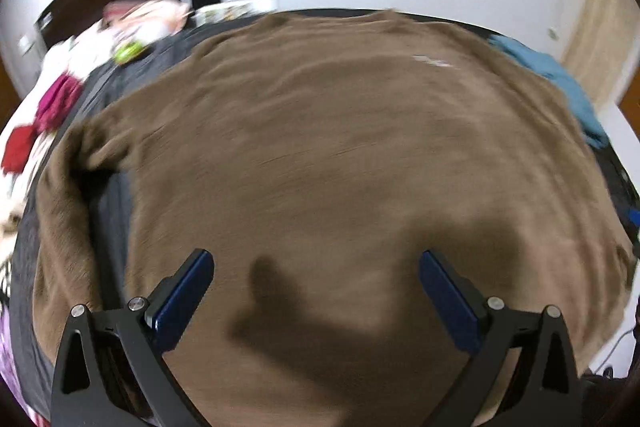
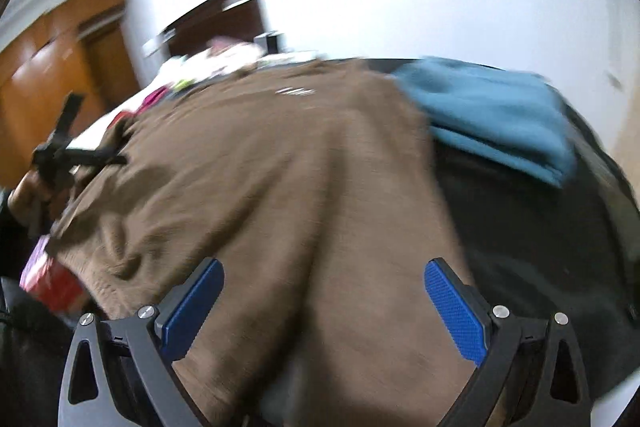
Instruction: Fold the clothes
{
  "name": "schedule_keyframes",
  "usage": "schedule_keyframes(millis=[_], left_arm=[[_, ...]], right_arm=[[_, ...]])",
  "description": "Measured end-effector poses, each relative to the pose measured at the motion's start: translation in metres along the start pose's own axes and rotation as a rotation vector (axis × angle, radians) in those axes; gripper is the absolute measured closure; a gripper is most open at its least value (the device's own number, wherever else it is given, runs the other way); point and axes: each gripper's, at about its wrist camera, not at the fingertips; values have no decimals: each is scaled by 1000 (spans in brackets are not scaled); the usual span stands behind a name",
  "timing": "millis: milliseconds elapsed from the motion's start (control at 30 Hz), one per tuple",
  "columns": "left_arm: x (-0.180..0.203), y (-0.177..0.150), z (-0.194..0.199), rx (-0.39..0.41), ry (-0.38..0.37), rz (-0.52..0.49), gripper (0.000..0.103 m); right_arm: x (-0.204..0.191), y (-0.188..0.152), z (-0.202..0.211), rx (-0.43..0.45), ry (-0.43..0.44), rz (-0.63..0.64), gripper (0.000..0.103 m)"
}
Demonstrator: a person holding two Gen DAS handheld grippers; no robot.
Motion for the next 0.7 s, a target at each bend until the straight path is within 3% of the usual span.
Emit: schedule_keyframes(millis=[200, 367, 633, 700], left_arm=[[71, 14, 0, 19, -65, -174, 0], [104, 21, -3, 13, -116, -217, 0], [121, 27, 1, 23, -151, -211, 0], [124, 29, 0, 20, -152, -215, 0]], right_arm=[[40, -41, 25, 12, -153, -121, 1], [56, -60, 30, 15, -163, -172, 1], [42, -65, 19, -1, -167, -130, 2], [38, -68, 16, -7, -161, -124, 8]])
Point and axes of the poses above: each gripper's, at about its wrist camera, not at the fingertips, and z roughly against the way its jaws point, x to its right, y to its top, and after that the axes turned 10 degrees about -x, right-handed
